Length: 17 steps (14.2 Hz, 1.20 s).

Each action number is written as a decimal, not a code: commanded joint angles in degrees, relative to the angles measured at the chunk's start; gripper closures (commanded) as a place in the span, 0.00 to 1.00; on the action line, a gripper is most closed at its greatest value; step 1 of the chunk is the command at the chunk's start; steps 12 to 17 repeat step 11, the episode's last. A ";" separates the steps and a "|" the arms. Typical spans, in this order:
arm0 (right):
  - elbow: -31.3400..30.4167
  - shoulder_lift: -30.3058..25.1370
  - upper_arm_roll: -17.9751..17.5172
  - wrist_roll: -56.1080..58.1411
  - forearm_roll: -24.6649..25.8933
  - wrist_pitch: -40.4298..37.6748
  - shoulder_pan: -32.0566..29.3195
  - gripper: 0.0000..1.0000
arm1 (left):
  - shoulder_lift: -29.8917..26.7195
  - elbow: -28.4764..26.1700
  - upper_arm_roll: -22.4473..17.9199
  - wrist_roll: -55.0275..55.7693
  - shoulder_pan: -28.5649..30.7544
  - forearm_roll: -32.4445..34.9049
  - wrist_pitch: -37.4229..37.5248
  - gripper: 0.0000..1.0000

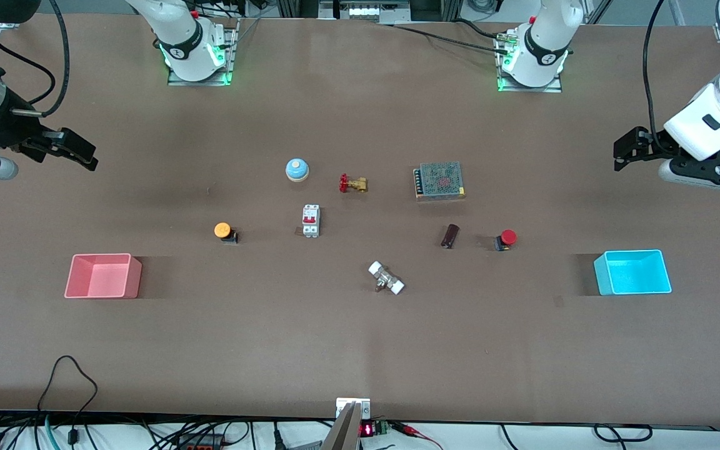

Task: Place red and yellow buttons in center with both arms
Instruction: 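Raise the right gripper away from the yellow button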

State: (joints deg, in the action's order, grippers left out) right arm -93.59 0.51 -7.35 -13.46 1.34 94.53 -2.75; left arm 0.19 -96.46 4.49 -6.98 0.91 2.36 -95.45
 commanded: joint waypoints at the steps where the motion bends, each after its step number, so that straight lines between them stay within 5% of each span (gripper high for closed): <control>1: 1.56 0.54 -0.03 -0.52 -0.72 -1.63 0.21 0.00 | 0.25 1.45 0.43 0.64 0.32 -0.69 1.40 0.00; 17: 1.39 0.54 -0.03 -0.96 -0.81 -1.72 0.03 0.00 | 0.16 1.36 0.52 0.91 0.14 -0.69 1.58 0.00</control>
